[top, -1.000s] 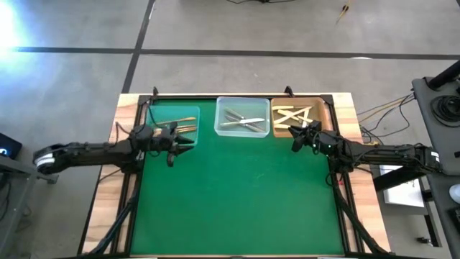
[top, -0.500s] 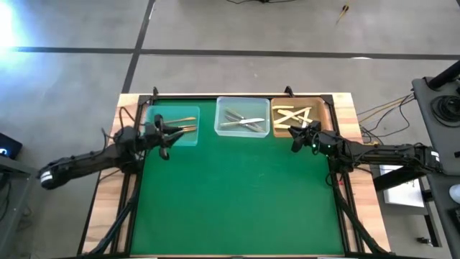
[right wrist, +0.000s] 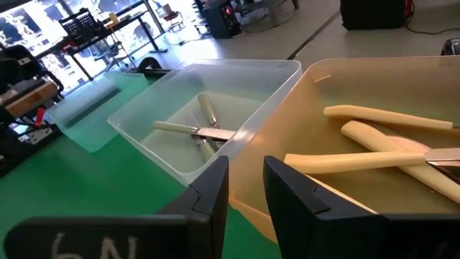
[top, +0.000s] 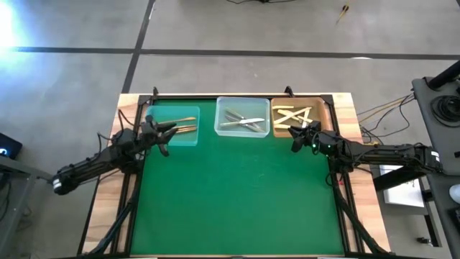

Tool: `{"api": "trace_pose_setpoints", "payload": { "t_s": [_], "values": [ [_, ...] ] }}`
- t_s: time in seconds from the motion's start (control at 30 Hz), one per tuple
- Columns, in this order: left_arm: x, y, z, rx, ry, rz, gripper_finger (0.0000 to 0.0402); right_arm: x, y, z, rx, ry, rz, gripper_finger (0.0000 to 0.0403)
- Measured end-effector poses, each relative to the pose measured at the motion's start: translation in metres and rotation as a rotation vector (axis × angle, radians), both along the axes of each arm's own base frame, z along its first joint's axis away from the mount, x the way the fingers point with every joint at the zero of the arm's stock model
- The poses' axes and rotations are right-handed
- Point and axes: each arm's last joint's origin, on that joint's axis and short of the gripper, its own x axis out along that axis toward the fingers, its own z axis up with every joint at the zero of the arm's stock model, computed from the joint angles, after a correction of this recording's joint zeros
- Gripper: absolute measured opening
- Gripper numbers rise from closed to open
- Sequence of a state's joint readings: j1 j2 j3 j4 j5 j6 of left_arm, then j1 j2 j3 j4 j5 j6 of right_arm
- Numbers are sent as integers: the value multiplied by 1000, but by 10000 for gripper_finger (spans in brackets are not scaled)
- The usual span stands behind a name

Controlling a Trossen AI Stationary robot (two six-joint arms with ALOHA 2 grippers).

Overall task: Sort silverware by color (type)
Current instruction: Return to Home Position

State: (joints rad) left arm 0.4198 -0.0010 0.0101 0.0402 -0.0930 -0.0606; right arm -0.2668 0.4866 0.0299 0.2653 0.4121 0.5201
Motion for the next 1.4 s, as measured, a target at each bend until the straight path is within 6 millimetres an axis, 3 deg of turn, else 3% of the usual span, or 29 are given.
{"api": "trace_pose_setpoints", "payload": {
  "t_s": [0.83, 1.13, 1.27, 1.4],
  "values": [
    [2, 1, -2, -9, 20, -4, 87, 0, 0, 1, -1, -4, 0, 84],
    [2, 1, -2, -9, 20, -5, 87, -12, 0, 19, -59, -182, -30, 74],
    [2, 1, -2, -9, 20, -5, 87, -23, -2, 10, -127, -44, -59, 73],
    [2, 1, -2, -10, 19, -5, 87, -28, -6, 13, -314, 85, -61, 79]
  ]
}}
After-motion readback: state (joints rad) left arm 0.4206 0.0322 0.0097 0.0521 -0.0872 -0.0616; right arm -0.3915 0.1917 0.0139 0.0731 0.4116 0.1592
